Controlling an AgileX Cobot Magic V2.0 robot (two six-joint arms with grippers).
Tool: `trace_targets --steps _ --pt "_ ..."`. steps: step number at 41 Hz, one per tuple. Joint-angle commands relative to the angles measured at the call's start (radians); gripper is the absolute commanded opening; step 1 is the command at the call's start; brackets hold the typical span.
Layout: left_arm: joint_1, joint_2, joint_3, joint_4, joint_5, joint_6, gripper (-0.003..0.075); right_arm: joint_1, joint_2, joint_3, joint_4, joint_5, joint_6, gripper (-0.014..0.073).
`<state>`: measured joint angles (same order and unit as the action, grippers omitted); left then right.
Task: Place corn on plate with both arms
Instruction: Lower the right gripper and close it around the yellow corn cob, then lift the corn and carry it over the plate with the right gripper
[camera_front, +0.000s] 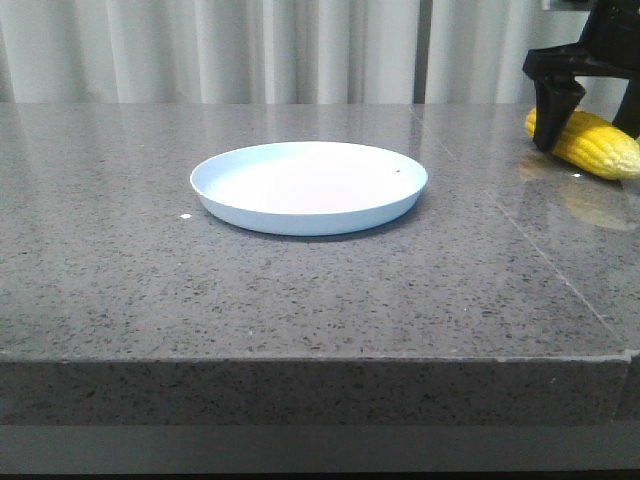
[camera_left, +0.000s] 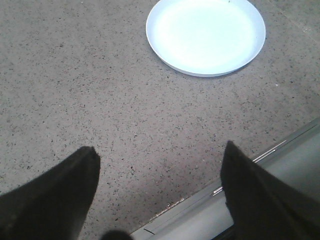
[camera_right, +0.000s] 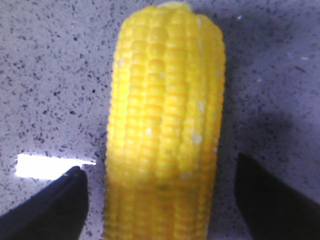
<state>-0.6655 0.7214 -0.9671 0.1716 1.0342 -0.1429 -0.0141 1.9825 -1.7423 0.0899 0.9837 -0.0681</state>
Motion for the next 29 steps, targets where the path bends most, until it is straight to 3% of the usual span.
trace_targets --steps 1,6,19,29 --pt "-0.003 -0.001 -0.026 0.011 -0.058 -0.012 0.0493 -0.001 -0.046 -0.046 0.013 -0.011 -0.009 0.0447" --pt "-0.003 -0.001 -0.026 0.011 -0.058 -0.012 0.0493 -0.001 -0.046 -0.047 0.016 -0.015 -0.009 0.0301" --pt "-0.003 -0.001 -0.026 0.011 -0.058 -0.012 0.0493 0.01 -0.09 -0.076 0.069 0.015 -0.009 0.03" --pt "-0.003 -0.001 -0.026 0.011 -0.058 -0.012 0.0493 0.135 -0.191 -0.087 0.11 0.043 -0.012 0.03"
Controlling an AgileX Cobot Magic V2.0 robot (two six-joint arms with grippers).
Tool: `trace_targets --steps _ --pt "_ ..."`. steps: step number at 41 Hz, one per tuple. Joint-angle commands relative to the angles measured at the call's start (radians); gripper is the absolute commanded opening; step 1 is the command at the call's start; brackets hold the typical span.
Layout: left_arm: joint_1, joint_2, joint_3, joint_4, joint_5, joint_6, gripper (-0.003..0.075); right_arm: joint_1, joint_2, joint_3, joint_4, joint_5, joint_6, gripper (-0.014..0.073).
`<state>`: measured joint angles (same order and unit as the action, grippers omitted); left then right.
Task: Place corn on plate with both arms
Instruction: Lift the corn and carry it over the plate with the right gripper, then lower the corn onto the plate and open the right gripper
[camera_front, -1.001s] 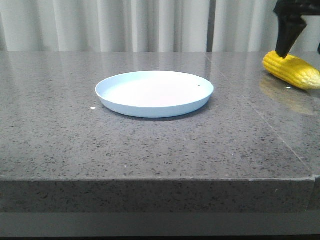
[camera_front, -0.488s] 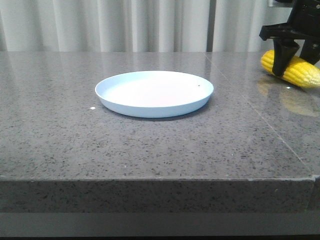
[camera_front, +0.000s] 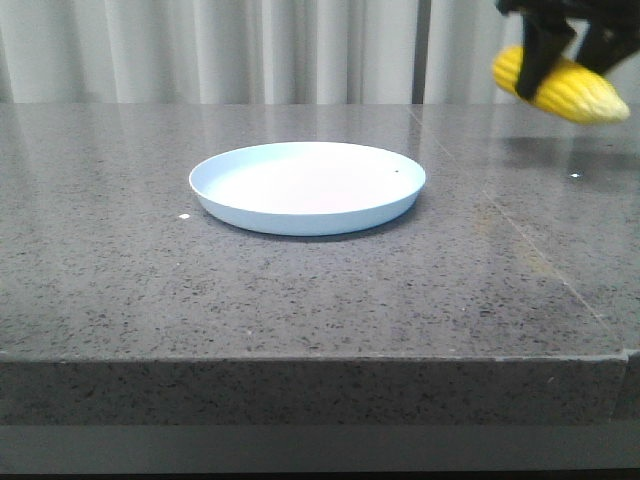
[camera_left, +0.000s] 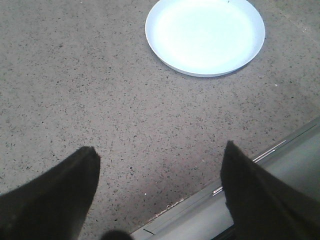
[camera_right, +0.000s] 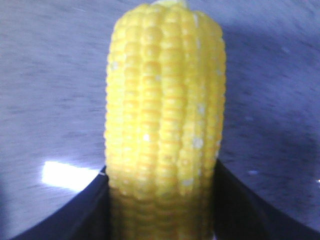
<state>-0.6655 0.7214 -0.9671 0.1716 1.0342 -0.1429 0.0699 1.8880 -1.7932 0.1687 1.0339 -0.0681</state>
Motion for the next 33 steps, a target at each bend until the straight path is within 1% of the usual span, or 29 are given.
trace_targets --steps 1,10,14,19,22,27,32,33 --pt "-0.003 -0.001 -0.026 0.011 -0.058 -0.012 0.0493 0.074 -0.102 -0.036 0.031 -0.002 -0.012 0.03" --pt "-0.003 -0.001 -0.026 0.011 -0.058 -0.012 0.0493 0.27 -0.116 -0.036 0.036 0.038 0.008 0.03" --pt "-0.003 -0.001 -0.026 0.011 -0.058 -0.012 0.0493 0.358 -0.103 -0.034 0.036 0.022 0.05 0.03" --pt "-0.003 -0.001 -0.026 0.011 -0.058 -0.012 0.0493 0.432 -0.068 -0.034 0.036 -0.019 0.134 0.03" --pt "-0.003 -0.001 -0.026 0.011 -0.058 -0.012 0.0493 0.458 -0.039 -0.034 0.035 -0.04 0.195 0.03" --pt "-0.003 -0.001 -0.026 0.011 -0.058 -0.012 0.0493 0.466 0.008 -0.034 0.034 -0.089 0.274 0.03" --pt "-0.003 -0.001 -0.026 0.011 -0.058 -0.012 0.0493 0.466 0.047 -0.034 0.021 -0.139 0.32 0.0303" --pt "-0.003 -0.001 -0.026 0.011 -0.058 -0.012 0.0493 0.466 0.051 -0.034 0.019 -0.146 0.323 0.0319"
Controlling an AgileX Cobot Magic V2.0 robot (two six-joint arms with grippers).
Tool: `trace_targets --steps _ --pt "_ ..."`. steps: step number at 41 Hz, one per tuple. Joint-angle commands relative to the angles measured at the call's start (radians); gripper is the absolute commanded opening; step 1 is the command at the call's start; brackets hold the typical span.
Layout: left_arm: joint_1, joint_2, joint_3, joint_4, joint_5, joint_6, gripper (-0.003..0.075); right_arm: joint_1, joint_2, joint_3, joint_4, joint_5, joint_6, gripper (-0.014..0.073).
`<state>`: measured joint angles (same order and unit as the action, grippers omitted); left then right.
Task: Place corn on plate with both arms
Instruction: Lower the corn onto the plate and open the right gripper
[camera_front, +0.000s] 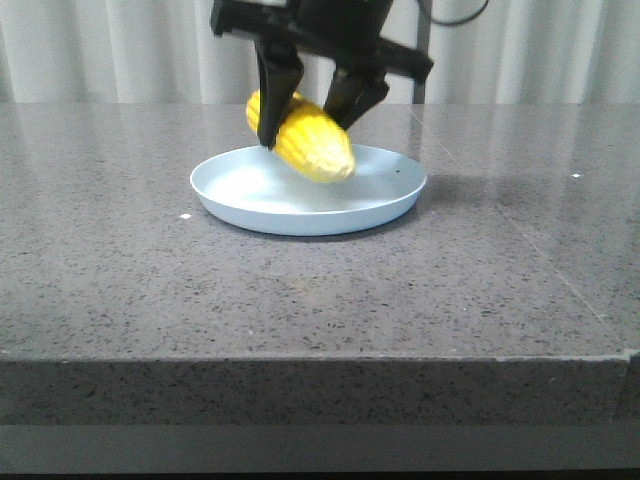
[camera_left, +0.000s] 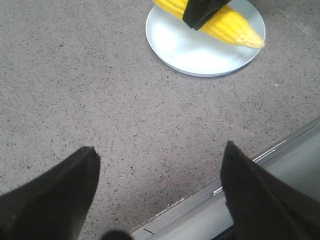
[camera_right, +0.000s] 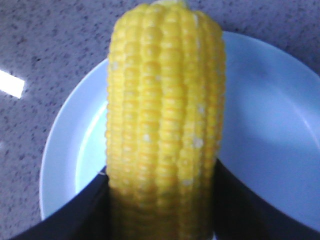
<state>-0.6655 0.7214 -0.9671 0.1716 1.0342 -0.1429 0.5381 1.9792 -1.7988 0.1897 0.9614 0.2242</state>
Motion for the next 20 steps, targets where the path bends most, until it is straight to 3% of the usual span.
trace_targets --steps 1,10,20 --pt "-0.003 -0.001 -0.026 0.011 -0.058 -0.012 0.0493 -0.002 -0.035 -0.028 -0.004 -0.076 0.031 0.0337" --pt "-0.003 -0.001 -0.026 0.011 -0.058 -0.012 0.0493 -0.002 -0.03 -0.029 -0.007 -0.081 0.031 0.06" --pt "-0.003 -0.001 -0.026 0.011 -0.058 -0.012 0.0493 0.0 -0.139 -0.029 -0.073 -0.021 0.007 0.0624"
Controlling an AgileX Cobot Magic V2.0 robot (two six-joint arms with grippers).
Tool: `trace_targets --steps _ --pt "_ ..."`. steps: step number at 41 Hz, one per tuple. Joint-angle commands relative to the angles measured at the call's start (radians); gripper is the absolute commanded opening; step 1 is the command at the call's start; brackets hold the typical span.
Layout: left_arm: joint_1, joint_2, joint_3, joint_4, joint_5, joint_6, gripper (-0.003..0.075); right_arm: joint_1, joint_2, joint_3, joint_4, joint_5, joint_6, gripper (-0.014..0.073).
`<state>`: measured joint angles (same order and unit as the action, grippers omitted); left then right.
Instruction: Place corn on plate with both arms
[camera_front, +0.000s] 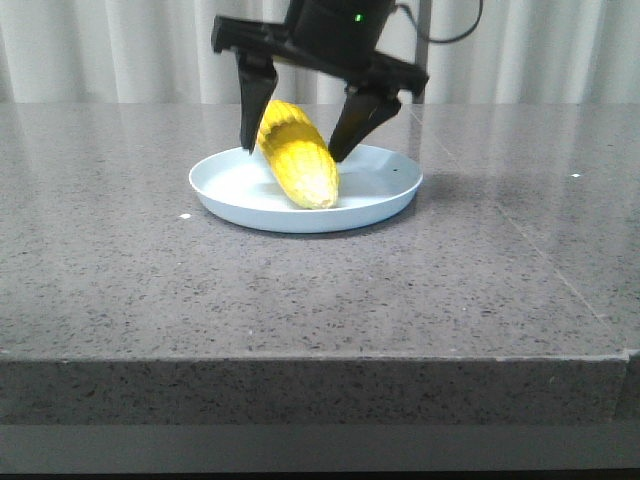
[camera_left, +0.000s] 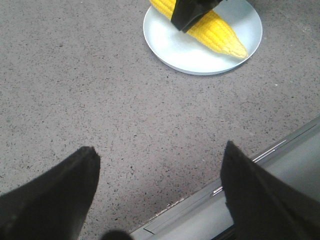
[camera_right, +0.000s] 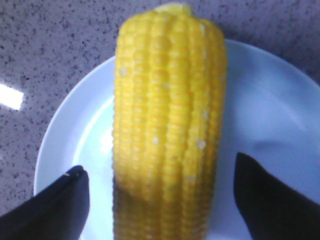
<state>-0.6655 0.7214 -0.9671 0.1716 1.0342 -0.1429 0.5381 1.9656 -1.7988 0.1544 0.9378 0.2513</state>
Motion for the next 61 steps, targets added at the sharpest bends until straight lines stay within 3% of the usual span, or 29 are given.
trace_targets --steps 1,11,44,61 --pt "-0.003 -0.001 -0.026 0.011 -0.058 -0.012 0.0493 0.0 -0.142 -0.029 -0.054 0.019 -0.031 0.0624" --pt "-0.003 -0.001 -0.026 0.011 -0.058 -0.012 0.0493 0.041 -0.366 0.012 -0.22 0.128 -0.128 0.0622" --pt "-0.003 -0.001 -0.026 0.011 -0.058 -0.012 0.0493 0.053 -1.23 0.747 -0.215 0.016 -0.157 0.0622" --pt "-0.003 -0.001 -0.026 0.011 -0.058 -0.012 0.0493 0.053 -1.498 0.939 -0.212 0.016 -0.156 0.0622"
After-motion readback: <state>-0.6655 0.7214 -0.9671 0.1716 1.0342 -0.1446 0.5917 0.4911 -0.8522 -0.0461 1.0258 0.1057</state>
